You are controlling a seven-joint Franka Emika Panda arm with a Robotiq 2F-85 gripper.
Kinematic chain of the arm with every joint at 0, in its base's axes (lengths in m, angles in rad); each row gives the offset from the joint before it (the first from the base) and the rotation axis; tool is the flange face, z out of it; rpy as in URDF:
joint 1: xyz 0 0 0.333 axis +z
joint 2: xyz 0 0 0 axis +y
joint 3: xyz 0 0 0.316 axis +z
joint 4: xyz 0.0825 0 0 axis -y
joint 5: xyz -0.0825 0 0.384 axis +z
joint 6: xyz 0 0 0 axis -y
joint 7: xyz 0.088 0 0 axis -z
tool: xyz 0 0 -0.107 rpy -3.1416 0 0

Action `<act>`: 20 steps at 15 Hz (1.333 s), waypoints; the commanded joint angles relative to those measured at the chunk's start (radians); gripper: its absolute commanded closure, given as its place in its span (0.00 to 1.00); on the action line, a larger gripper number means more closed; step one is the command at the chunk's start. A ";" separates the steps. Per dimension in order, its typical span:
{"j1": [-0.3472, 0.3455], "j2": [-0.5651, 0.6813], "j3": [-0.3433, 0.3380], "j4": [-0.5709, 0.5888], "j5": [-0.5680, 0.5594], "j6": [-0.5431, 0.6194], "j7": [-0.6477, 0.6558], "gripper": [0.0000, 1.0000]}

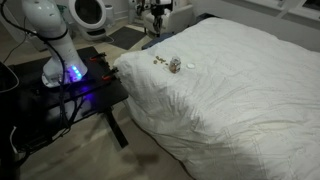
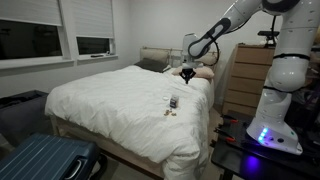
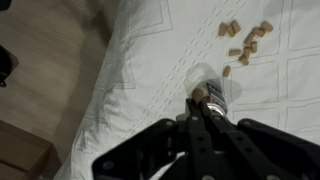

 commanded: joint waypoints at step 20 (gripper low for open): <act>-0.069 0.287 -0.055 0.303 -0.001 0.053 -0.123 0.99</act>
